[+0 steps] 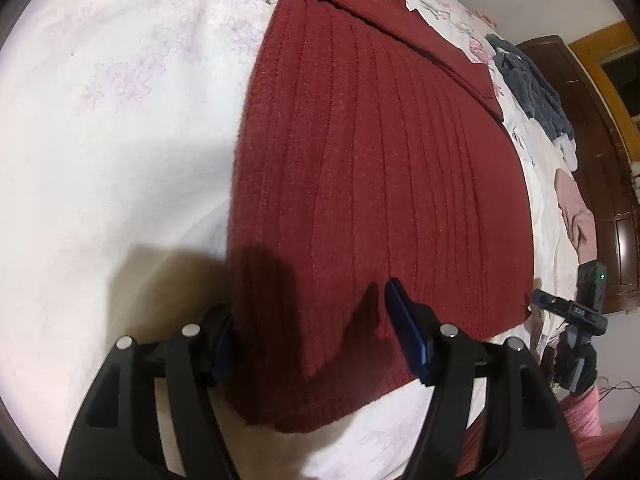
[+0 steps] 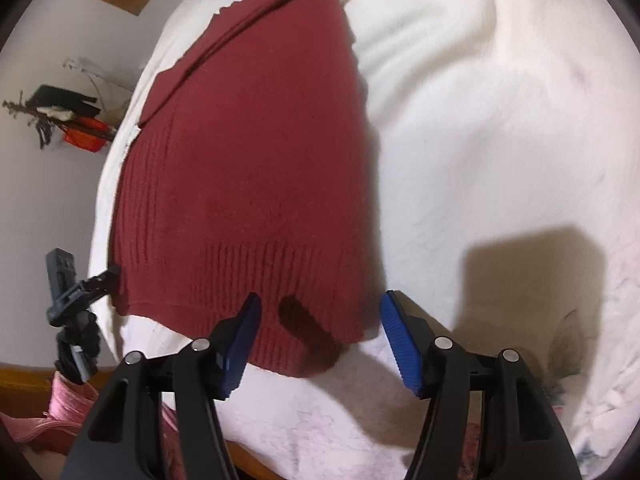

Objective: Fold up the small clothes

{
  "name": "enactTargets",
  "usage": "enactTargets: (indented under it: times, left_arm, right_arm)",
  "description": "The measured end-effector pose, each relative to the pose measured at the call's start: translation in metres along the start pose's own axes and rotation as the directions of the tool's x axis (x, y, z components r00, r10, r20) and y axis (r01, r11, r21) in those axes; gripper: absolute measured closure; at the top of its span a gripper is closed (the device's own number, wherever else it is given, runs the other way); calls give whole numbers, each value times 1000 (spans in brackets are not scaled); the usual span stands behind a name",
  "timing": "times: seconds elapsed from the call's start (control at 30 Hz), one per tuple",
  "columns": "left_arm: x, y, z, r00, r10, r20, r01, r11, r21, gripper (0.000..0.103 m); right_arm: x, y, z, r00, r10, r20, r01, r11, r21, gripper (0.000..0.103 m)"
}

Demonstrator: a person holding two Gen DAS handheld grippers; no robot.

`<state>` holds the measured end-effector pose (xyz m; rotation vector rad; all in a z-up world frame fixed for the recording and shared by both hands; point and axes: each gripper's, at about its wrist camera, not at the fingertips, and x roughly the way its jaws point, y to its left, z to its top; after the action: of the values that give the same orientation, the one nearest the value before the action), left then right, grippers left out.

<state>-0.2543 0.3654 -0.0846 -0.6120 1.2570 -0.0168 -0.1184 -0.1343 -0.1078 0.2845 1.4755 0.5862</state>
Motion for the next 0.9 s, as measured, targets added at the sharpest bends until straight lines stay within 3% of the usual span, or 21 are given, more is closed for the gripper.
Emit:
enactTargets:
  times: [0.23,0.33,0.43,0.5,0.7,0.8,0.9]
  left_arm:
    - [11,-11,0,1000,-19,-14,19,1000,20,38]
    - [11,-14,-1,998,-58,-13,58,998,14,47]
    - [13,-14,-2,998,-61,-14,61,998,14,49]
    - [15,-11,-3,998,-68,-11,68,998,-1,53]
    - [10,-2,-4,998,-59,5,59,998,-31,77]
    - [7,0,-3,998,-52,19,53,998,-39,95]
    - [-2,-4,1,995,-88,41,90,995,-39,97]
  right_arm:
    - [15,11,6,996,86,-11,-86,996,-12,40]
    - [18,14,10,992,128,-11,-128,992,-7,41]
    - [19,13,10,989,145,-12,-145,989,-1,43]
    - [20,12,9,991,134,-13,-134,991,-5,49]
    - [19,10,9,989,146,-14,-147,989,-3,70]
    - [16,12,9,987,158,-15,-158,987,-23,81]
    - [7,12,12,979,204,6,-204,978,-34,92]
